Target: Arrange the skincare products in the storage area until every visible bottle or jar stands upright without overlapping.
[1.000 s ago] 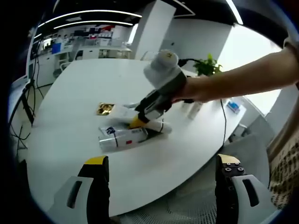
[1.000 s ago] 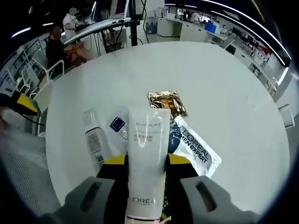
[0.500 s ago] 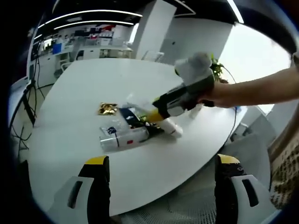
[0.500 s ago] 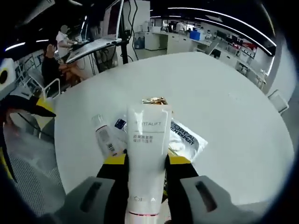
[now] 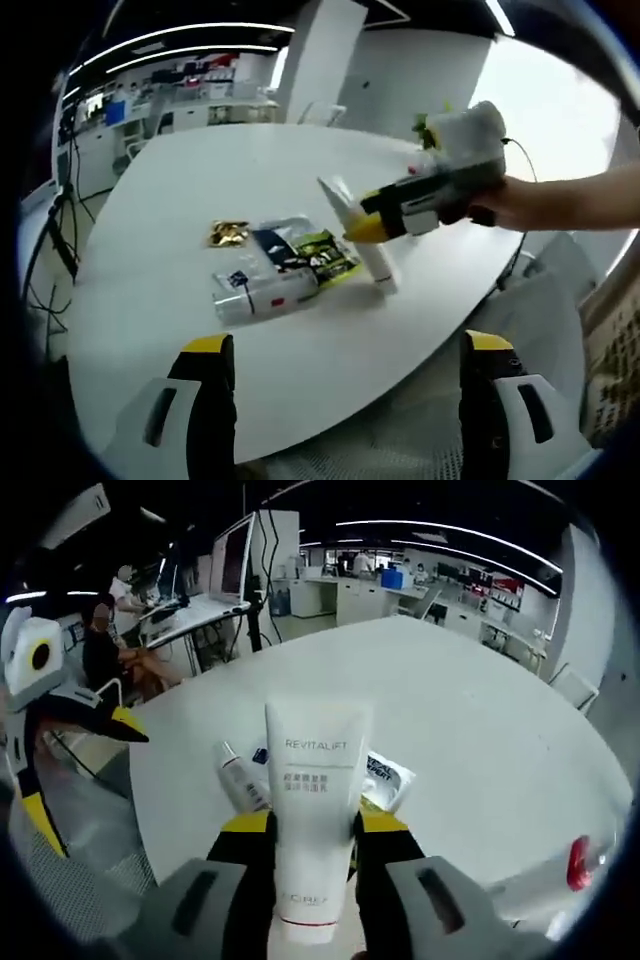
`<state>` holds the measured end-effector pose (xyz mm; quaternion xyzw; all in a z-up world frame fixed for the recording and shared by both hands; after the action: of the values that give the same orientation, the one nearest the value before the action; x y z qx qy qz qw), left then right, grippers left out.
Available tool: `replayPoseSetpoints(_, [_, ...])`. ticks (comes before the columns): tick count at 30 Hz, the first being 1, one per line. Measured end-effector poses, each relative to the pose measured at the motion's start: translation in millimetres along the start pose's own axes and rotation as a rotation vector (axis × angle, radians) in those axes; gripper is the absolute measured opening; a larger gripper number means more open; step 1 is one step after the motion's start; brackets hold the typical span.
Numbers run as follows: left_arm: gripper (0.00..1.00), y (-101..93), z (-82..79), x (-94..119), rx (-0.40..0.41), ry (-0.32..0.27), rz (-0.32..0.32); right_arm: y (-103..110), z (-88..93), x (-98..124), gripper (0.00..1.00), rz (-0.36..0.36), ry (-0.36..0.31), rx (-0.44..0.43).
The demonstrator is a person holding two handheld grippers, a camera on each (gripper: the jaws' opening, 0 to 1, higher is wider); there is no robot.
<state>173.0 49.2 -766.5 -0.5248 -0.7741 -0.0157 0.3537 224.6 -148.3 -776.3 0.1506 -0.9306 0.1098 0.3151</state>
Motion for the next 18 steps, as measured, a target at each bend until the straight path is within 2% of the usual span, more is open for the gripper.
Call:
replayPoseSetpoints(10, [0.91,-7.1,-5.4,2,-0.012,0.005,-0.016,-3,8.2,24,0.29,0.013,-0.039,-0.039])
replayPoseSetpoints(18, [0.91,-21.2,-19.0,-2,-0.017,-0.021,-0.022,-4,14.8,41,0.29,0.012,-0.065,-0.052])
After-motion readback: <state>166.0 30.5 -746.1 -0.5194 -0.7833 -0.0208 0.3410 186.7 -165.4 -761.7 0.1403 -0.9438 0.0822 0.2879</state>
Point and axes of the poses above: the point that each gripper's makers call its tool centre point, and the gripper's own axes: x roughly backward along the fingers, y roughly to its left, z roughly out of its underside, the point moved 6 cm from there along x, roughly backward along the fingers, and after that the axes turned 8 degrees about z, right-handed, at the moved point
